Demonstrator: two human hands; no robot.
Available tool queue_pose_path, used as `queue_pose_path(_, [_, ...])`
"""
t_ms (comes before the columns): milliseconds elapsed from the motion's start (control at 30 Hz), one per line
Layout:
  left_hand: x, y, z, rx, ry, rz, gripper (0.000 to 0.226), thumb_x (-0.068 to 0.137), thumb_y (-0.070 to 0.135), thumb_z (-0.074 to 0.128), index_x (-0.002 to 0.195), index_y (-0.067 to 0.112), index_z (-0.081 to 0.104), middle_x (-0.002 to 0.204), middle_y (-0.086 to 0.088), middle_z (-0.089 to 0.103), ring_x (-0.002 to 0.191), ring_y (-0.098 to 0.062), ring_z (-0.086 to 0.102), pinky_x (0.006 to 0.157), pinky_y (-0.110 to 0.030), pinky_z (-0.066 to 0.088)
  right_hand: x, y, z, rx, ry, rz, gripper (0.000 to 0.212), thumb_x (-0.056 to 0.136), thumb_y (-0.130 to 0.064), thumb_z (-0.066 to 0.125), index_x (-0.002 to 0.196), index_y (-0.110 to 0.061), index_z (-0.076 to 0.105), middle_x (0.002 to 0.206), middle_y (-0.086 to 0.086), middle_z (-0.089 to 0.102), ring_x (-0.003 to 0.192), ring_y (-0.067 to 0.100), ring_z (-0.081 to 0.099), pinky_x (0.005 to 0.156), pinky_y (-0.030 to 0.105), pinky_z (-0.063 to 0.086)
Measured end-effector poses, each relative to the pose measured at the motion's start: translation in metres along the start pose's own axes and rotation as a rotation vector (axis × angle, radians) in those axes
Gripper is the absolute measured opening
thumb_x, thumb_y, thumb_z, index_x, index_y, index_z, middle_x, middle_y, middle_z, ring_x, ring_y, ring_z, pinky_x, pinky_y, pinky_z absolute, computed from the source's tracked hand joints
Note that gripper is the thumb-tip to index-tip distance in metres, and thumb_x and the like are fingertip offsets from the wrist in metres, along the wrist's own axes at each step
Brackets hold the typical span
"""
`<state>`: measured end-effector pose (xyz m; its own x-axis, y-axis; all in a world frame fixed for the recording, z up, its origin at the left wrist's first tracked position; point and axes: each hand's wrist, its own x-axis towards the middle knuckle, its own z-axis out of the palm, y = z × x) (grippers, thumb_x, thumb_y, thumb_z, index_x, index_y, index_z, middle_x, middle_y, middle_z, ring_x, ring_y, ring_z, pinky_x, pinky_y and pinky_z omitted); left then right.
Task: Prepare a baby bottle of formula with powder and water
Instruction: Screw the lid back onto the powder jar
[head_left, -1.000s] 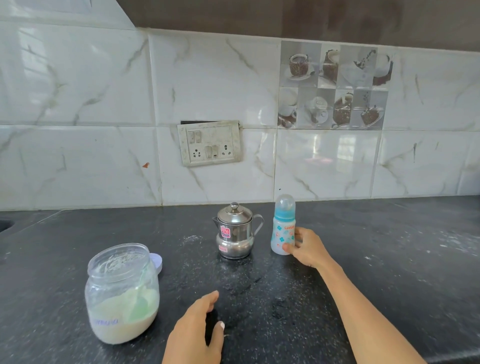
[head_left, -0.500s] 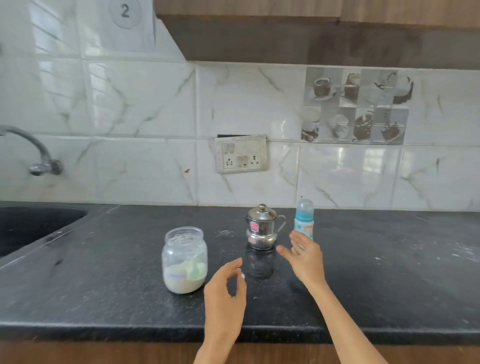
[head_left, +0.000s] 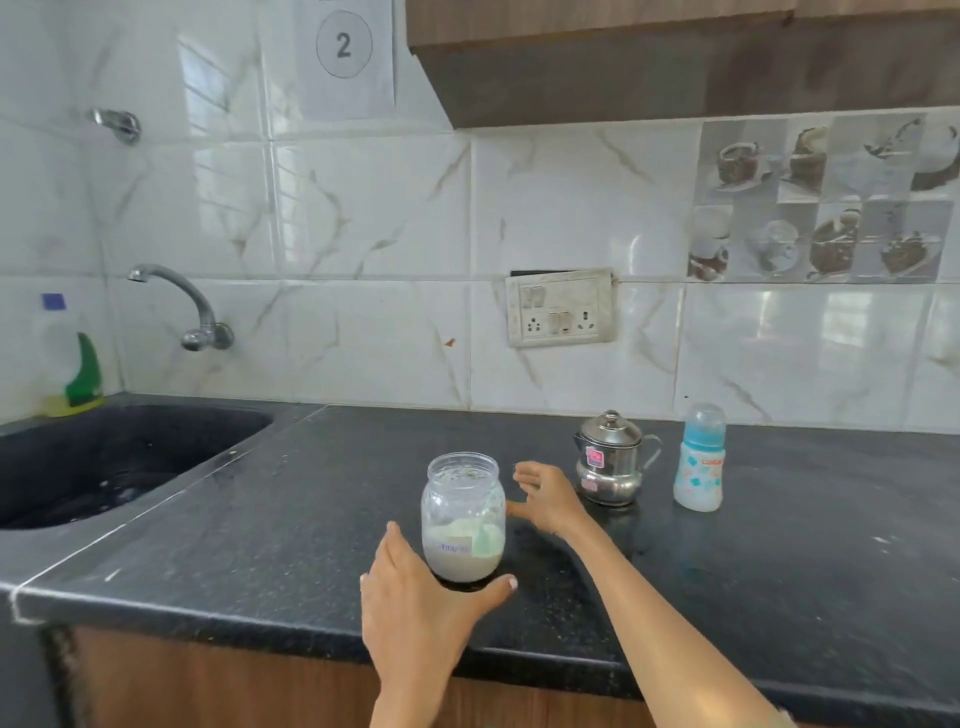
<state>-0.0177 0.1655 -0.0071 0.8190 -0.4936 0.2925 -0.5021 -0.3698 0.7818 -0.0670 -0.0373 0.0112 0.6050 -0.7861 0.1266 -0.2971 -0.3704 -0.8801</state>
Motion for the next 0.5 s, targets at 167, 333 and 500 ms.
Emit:
queue_pose_path(167, [0.017, -0.007, 0.011, 0.074, -0.071, 0.025, 0.106, 0.040, 0.078, 0.068, 0.126, 0.025, 0.038, 0.125, 0.011, 0.055, 0.122, -0.015, 0.048, 0.112, -0.042, 0.030, 0.034, 0.008, 0.005, -0.168, -0.167, 0.022, 0.110, 0.058, -0.030, 0.086, 0.149, -0.010, 0.027, 0.146, 0.004, 0.044, 0.137, 0.020, 0.040, 0.112, 0.036, 0.034])
queue_pose_path(333, [0.023, -0.009, 0.015, -0.006, -0.076, -0.013, 0.088, 0.044, 0.076, 0.067, 0.117, 0.036, 0.040, 0.113, 0.018, 0.059, 0.124, -0.016, 0.046, 0.103, -0.042, 0.041, 0.076, 0.032, 0.017, -0.243, -0.264, -0.024, 0.087, 0.062, -0.036, 0.080, 0.139, -0.020, 0.045, 0.134, -0.007, 0.057, 0.123, 0.012, 0.054, 0.104, 0.036, 0.045])
queue_pose_path(500, [0.023, -0.013, 0.021, 0.008, -0.057, -0.024, 0.090, 0.048, 0.078, 0.064, 0.124, 0.039, 0.038, 0.122, 0.020, 0.056, 0.137, -0.020, 0.033, 0.099, -0.041, 0.044, 0.060, 0.005, 0.026, -0.251, -0.218, -0.050, 0.048, 0.072, -0.028, 0.077, 0.118, -0.021, 0.065, 0.116, -0.005, 0.067, 0.107, 0.011, 0.061, 0.096, 0.032, 0.050])
